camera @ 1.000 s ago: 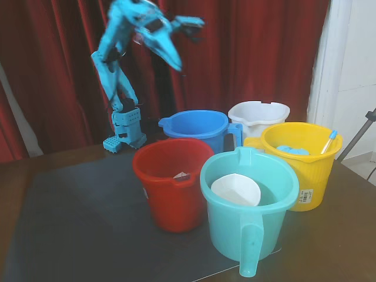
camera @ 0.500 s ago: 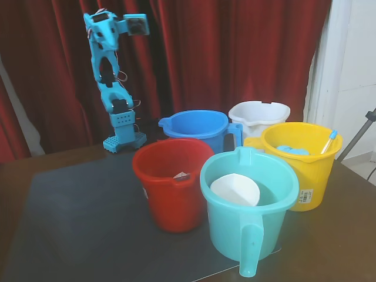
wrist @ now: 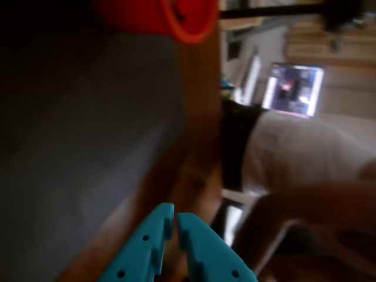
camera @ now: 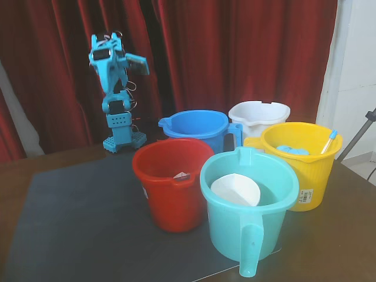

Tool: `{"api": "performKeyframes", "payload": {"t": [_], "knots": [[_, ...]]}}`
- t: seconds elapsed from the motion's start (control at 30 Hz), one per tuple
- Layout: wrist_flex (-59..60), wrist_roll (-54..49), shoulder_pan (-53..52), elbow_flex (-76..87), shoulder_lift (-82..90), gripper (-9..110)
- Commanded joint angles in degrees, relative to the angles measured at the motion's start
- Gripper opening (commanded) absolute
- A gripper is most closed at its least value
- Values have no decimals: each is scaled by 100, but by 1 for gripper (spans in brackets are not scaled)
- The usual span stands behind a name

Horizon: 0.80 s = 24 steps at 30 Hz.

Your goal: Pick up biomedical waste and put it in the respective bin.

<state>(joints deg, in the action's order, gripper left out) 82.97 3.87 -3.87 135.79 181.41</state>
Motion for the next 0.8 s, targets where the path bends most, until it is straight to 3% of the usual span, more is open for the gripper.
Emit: {"api": "performKeyframes", "payload": {"t": [0.0, 0.13, 0.33, 0.77], "knots": [[-334, -26, 26, 545, 44, 0], [-738, -26, 26, 1547, 44, 0], [-2259, -35, 26, 3234, 44, 0], [-1617, -378, -26, 3226, 44, 0]]}}
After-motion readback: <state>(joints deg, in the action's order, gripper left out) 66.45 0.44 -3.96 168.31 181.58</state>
